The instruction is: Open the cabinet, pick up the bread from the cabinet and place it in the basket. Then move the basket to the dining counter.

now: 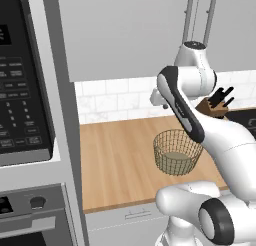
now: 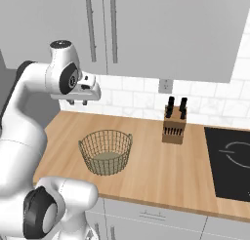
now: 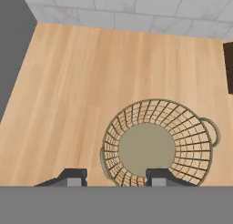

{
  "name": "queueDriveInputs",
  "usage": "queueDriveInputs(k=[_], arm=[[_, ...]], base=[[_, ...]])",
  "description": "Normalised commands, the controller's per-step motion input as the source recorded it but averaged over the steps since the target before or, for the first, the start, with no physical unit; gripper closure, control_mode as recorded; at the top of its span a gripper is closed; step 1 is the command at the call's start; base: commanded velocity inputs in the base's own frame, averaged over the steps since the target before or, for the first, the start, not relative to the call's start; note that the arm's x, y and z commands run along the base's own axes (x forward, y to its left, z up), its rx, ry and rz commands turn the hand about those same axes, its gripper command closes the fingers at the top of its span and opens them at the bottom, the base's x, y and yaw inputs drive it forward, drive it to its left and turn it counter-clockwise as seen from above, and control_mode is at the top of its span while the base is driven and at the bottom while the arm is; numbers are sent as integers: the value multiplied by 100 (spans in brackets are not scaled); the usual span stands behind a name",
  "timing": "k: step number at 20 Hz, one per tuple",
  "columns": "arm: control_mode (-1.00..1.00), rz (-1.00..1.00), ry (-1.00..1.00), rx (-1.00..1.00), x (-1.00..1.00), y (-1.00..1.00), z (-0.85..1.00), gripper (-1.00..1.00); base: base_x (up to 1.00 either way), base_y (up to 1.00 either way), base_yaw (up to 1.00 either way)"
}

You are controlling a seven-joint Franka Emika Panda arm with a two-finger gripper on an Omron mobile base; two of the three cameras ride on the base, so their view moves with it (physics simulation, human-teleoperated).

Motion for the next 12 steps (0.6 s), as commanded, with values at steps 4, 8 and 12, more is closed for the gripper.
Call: queueDriveInputs(k=[4,8,12], arm=[[-100,0,-9,0,-37,-1,4,-100],[-100,0,-40,1,-74,-1,31,-100],[-100,0,-51,4,-60,0,56,-100]], base=[[0,0,0],[0,0,0],[0,0,0]])
